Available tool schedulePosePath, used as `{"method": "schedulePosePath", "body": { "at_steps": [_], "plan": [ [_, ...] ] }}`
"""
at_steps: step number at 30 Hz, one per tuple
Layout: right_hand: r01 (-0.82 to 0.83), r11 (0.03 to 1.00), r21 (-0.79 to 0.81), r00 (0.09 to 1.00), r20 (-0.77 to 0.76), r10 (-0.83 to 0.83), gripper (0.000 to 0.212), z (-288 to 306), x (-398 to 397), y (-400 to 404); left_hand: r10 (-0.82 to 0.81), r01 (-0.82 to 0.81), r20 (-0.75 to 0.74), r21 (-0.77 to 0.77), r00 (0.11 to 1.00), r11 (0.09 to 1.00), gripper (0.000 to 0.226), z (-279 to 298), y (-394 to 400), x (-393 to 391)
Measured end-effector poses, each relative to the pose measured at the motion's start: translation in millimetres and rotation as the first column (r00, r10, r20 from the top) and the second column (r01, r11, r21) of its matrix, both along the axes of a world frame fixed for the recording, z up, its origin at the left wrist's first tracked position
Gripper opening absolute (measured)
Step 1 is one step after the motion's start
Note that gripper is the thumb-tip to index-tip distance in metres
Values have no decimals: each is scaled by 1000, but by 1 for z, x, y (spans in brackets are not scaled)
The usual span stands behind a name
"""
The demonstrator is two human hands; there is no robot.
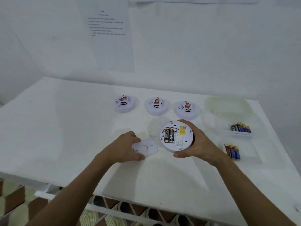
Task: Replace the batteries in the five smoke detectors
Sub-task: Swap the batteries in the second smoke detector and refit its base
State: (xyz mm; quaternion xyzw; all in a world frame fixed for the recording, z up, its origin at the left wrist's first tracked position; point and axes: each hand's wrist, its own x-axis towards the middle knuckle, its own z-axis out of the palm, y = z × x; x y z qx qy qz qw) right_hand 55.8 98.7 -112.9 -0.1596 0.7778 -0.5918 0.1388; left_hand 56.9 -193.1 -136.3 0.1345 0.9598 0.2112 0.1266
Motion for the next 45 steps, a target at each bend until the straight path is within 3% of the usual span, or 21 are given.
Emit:
{"method": "schedulePosePath", "body": {
  "at_steps": [6, 10, 15, 33, 38, 45],
  "plan": [
    [47, 999, 2, 999, 12, -47, 95, -3, 8, -9, 52, -43, -85, 113, 995, 993, 69, 12, -13, -4],
    [46, 999, 1, 999, 24, -46, 97, -2, 10, -16, 134, -88, -201, 223, 970, 971, 53, 37, -21, -6],
    [12, 1000, -14, 1000, 4, -11, 96, 6, 7, -32, 40, 66, -333, 302, 942, 951, 49, 70, -10, -3],
    [-19, 1000, -6, 997, -78, 19, 94, 22, 10, -60, -147, 203, -215, 266, 966, 942, 66, 82, 13, 2],
    [-7, 1000, 14, 995, -96, 9, 93, 21, 13, -61, -148, 178, -181, 162, 972, 971, 70, 80, 14, 3],
    [-41, 999, 20, 995, -92, 43, 90, 25, 13, -52, -92, 105, -67, 232, 993, 967, 72, 84, 19, 8]
  ]
}}
